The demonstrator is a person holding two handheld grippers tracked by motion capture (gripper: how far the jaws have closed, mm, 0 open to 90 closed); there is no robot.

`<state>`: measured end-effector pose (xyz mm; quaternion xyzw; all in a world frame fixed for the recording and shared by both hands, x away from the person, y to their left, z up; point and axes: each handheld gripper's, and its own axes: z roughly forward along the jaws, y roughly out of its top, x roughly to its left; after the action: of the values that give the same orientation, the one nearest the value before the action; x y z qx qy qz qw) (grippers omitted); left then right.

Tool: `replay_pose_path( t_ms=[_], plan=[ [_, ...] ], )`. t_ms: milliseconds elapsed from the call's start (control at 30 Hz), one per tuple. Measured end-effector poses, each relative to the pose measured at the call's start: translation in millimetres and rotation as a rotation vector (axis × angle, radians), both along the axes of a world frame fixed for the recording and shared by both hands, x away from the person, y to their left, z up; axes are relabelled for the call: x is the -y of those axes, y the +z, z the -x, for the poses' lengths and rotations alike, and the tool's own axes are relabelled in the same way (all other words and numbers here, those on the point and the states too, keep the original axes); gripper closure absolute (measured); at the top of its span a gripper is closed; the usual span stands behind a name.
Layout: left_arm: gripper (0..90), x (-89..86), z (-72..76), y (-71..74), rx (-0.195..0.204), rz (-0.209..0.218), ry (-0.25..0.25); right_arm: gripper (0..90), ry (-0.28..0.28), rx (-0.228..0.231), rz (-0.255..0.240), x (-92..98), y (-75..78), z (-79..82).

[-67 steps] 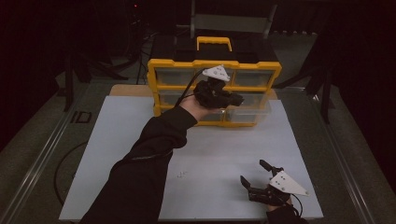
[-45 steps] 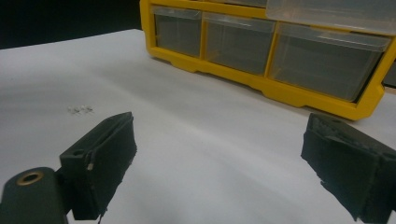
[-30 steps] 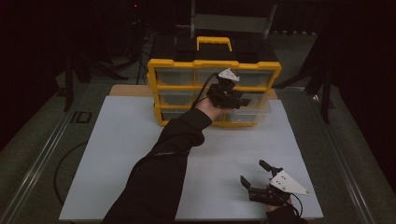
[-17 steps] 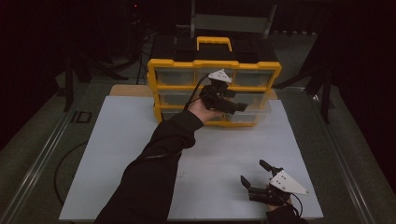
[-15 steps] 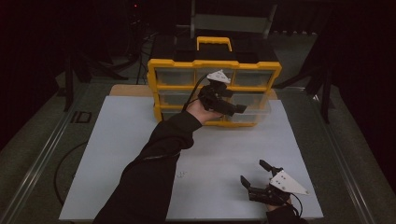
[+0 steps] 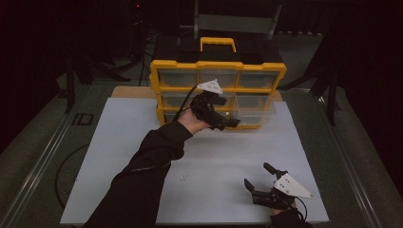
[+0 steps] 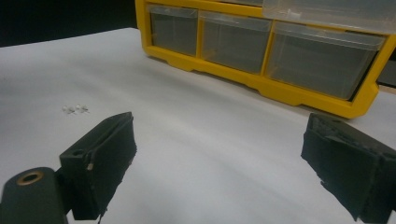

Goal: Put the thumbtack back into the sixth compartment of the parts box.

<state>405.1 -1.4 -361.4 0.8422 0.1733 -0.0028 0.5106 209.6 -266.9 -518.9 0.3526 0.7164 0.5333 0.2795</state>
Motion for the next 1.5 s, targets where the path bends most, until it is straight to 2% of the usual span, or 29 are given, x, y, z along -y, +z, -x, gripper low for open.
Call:
replay_pose_path(
  t_ms=[500,667,833,1167,1367,1433,1500],
  plan=[
    [0.3,-23.9,20.6,-23.6,-0.019,-0.010,-0.027,9.7,0.000,-0.001,0.004,-1.4,0.7,1.0],
    [0.3,-36.7,32.4,-32.9,-0.025,-0.017,-0.037,9.7,0.000,-0.004,0.000,-2.2,0.7,1.6],
    [0.3,-47.0,39.2,-38.3,-0.038,-0.008,-0.039,9.7,0.005,0.000,0.004,-2.5,0.8,1.6],
    [0.3,-67.1,53.8,-51.0,-0.037,-0.002,-0.040,9.7,0.007,-0.003,0.007,-2.9,0.3,1.5],
    [0.3,-78.4,61.4,-61.3,-0.036,-0.006,-0.049,9.7,0.008,-0.001,0.010,-3.1,-0.5,1.0],
    [0.3,-81.4,63.8,-65.6,-0.047,-0.003,-0.058,9.7,0.009,-0.002,0.011,-3.4,-0.5,1.1],
    [0.3,-85.3,68.6,-73.4,-0.048,-0.015,-0.068,9.7,0.009,-0.003,0.011,-3.4,-0.8,1.0]
  ],
)
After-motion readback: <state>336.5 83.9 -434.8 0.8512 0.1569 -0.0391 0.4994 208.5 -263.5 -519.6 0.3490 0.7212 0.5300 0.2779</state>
